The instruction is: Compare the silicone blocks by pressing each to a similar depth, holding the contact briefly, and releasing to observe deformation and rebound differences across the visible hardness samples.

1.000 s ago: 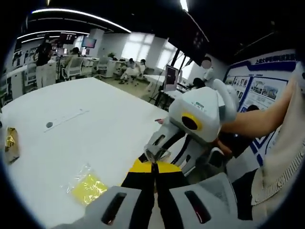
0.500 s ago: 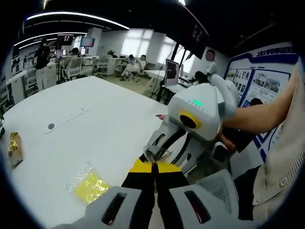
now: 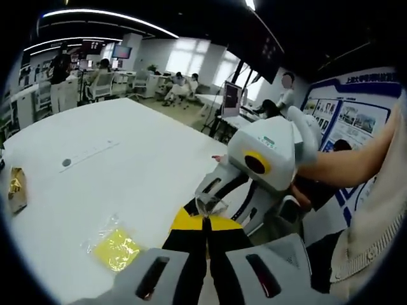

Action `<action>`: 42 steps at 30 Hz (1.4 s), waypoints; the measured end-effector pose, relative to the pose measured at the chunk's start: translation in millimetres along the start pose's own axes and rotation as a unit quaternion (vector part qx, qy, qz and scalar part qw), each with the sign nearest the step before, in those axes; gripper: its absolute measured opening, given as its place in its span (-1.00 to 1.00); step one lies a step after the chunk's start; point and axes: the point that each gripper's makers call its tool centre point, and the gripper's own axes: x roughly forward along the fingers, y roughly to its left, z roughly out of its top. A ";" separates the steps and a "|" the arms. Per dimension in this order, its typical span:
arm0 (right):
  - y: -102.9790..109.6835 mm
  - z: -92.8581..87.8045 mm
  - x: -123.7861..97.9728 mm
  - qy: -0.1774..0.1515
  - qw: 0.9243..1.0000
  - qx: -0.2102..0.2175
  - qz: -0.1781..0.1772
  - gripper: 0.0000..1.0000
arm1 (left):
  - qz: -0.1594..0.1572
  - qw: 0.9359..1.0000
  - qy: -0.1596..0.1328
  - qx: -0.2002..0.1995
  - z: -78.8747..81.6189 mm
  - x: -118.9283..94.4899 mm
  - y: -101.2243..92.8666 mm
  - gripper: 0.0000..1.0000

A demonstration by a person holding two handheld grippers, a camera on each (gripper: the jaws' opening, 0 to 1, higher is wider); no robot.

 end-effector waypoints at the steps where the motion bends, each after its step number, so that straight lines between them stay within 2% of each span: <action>1: 0.3 0.3 0.1 0.000 1.000 0.004 0.002 -0.59 | -0.001 1.000 0.000 -0.002 0.1 -0.2 0.2 -1.00; 9: -2.1 3.2 1.0 -0.016 1.000 -0.003 0.003 -0.55 | -0.002 1.000 -0.003 -0.013 1.7 -1.1 1.3 -1.00; 17: -0.2 2.3 3.2 -0.017 1.000 0.011 0.013 -0.50 | -0.001 1.000 0.001 -0.020 -0.6 -1.8 3.4 -1.00; 33: -1.6 4.5 5.2 -0.021 1.000 0.016 0.005 -0.37 | 0.000 0.999 -0.010 -0.053 -1.3 -4.1 8.1 -1.00; 38: -0.7 12.2 1.2 -0.053 0.998 0.023 0.000 -0.28 | -0.002 0.997 -0.018 -0.070 -2.0 -4.9 8.9 -1.00; 42: -3.0 9.4 -3.5 -0.054 0.998 0.026 -0.016 -0.16 | -0.001 0.997 -0.017 -0.080 -6.9 -2.5 8.7 -1.00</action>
